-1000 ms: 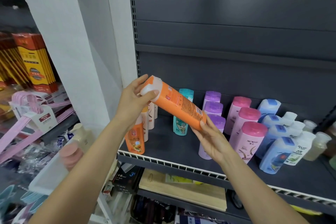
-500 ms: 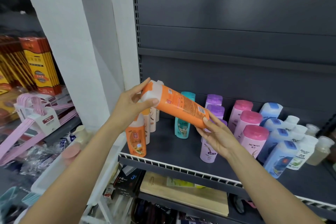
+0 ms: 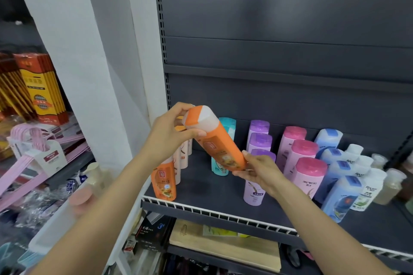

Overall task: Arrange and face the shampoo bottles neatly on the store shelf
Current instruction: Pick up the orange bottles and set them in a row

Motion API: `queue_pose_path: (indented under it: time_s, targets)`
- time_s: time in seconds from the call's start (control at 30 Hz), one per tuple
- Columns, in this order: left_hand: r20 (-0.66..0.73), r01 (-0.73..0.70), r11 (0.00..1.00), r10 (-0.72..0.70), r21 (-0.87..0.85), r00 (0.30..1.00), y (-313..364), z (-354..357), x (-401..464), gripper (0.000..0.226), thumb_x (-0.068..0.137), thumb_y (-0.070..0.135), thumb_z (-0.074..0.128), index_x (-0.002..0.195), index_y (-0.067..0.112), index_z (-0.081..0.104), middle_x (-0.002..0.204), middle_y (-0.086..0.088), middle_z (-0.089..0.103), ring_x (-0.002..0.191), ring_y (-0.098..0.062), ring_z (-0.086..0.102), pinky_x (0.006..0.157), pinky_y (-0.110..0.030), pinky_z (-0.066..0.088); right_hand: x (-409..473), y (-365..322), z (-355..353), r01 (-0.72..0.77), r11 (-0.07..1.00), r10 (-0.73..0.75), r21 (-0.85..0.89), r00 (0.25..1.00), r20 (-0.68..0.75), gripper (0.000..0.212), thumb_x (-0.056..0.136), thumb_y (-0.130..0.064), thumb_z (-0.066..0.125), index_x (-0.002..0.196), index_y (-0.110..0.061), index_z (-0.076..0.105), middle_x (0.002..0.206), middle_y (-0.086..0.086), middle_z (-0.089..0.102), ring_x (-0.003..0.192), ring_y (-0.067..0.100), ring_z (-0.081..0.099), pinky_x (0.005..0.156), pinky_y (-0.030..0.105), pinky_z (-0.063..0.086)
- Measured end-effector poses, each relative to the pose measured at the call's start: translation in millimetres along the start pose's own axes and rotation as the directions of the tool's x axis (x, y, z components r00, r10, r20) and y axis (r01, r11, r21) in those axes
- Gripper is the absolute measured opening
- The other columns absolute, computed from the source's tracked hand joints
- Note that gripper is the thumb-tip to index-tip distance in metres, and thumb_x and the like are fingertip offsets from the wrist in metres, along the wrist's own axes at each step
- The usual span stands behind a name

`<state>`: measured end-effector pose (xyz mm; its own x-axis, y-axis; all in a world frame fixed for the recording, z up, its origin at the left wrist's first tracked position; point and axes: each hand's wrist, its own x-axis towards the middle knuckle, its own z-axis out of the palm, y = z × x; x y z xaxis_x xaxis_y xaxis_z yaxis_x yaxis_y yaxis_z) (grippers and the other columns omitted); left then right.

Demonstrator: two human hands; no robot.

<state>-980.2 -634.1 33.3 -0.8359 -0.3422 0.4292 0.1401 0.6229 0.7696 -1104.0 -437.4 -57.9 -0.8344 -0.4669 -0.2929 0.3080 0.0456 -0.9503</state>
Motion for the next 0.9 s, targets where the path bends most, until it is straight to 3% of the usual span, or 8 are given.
queue_pose_path:
  time_s: [0.2, 0.3, 0.4, 0.5, 0.6, 0.67, 0.73, 0.9]
  targets:
    - [-0.014, 0.004, 0.997, -0.003, 0.079, 1.000, -3.4, 18.2, 10.0, 0.047, 0.074, 0.029, 0.077, 0.113, 0.029, 0.051, 0.111, 0.008, 0.057, 0.095, -0.010, 0.055, 0.070, -0.008, 0.040, 6.8, -2.9, -9.8, 0.234, 0.880, -0.217, -0.414, 0.972, 0.086, 0.014, 0.093, -0.010, 0.057, 0.101, -0.003, 0.066, 0.094, 0.010, 0.068, 0.072, 0.010, 0.069, 0.069, 0.017, 0.054]
    - [0.022, 0.007, 0.990, -0.010, 0.138, 1.000, -7.2, 30.9, 12.7, 0.048, 0.074, 0.030, 0.077, 0.114, 0.029, 0.051, 0.109, 0.008, 0.057, 0.084, 0.000, 0.053, 0.064, -0.003, 0.039, 14.4, -4.1, -23.2, 0.342, 0.508, -0.388, -0.790, 0.910, 0.144, 0.028, 0.089, -0.016, 0.063, 0.116, -0.008, 0.064, 0.106, 0.003, 0.067, 0.097, 0.016, 0.064, 0.083, 0.019, 0.046]
    - [0.055, 0.021, 0.986, -0.031, 0.168, 0.998, -12.7, 45.4, 14.0, 0.044, 0.076, 0.025, 0.076, 0.111, 0.025, 0.050, 0.093, 0.019, 0.050, 0.075, 0.008, 0.047, 0.059, 0.006, 0.035, 21.7, -5.0, -34.9, 0.372, 0.241, -0.442, -0.896, 0.864, 0.240, 0.035, 0.090, -0.019, 0.061, 0.124, -0.013, 0.060, 0.125, 0.004, 0.059, 0.116, 0.020, 0.052, 0.098, 0.026, 0.039]
    - [0.074, 0.058, 0.985, -0.071, 0.165, 0.995, -26.1, 59.9, 19.3, 0.046, 0.075, 0.024, 0.077, 0.114, 0.019, 0.053, 0.095, 0.014, 0.053, 0.081, -0.002, 0.050, 0.060, -0.003, 0.039, 26.9, -6.4, -45.6, 0.340, 0.066, -0.404, -0.938, 0.869, 0.286, 0.044, 0.092, -0.021, 0.058, 0.135, -0.018, 0.049, 0.141, 0.001, 0.042, 0.132, 0.019, 0.034, 0.108, 0.027, 0.028]
    - [0.114, 0.106, 0.973, -0.132, 0.205, 0.985, -41.5, 77.8, 27.0, 0.050, 0.077, 0.025, 0.075, 0.121, 0.018, 0.051, 0.101, 0.009, 0.054, 0.091, -0.010, 0.053, 0.071, -0.016, 0.041, 32.7, -8.7, -53.7, 0.277, 0.038, -0.359, -0.960, 0.901, 0.245, 0.054, 0.092, -0.023, 0.058, 0.142, -0.021, 0.039, 0.148, 0.002, 0.032, 0.137, 0.020, 0.025, 0.110, 0.031, 0.028]
    - [0.154, 0.122, 0.969, -0.157, 0.214, 0.976, -49.7, 90.6, 30.6, 0.049, 0.080, 0.023, 0.073, 0.122, 0.017, 0.050, 0.105, 0.007, 0.055, 0.093, -0.008, 0.052, 0.071, -0.013, 0.040, 37.2, -10.6, -55.6, 0.255, 0.046, -0.313, -0.966, 0.922, 0.229, 0.057, 0.092, -0.021, 0.058, 0.144, -0.019, 0.035, 0.147, 0.005, 0.032, 0.136, 0.023, 0.027, 0.111, 0.032, 0.027]
    - [0.179, 0.147, 0.965, -0.187, 0.217, 0.966, -57.0, 102.1, 32.8, 0.046, 0.081, 0.020, 0.071, 0.121, 0.016, 0.050, 0.108, 0.006, 0.056, 0.093, -0.007, 0.050, 0.069, -0.010, 0.037, 42.3, -12.4, -56.7, 0.256, 0.071, -0.279, -0.964, 0.933, 0.227, 0.056, 0.092, -0.019, 0.058, 0.144, -0.017, 0.036, 0.144, 0.006, 0.037, 0.133, 0.024, 0.033, 0.109, 0.030, 0.027]
    - [0.224, 0.211, 0.949, -0.264, 0.235, 0.938, -78.7, 126.4, 36.2, 0.046, 0.081, 0.017, 0.070, 0.122, 0.013, 0.050, 0.119, -0.006, 0.061, 0.104, -0.016, 0.056, 0.088, -0.025, 0.044, 51.4, -13.2, -61.4, 0.271, 0.072, -0.281, -0.960, 0.929, 0.241, 0.049, 0.094, -0.012, 0.053, 0.141, -0.017, 0.042, 0.141, 0.004, 0.042, 0.129, 0.023, 0.036, 0.107, 0.027, 0.027]
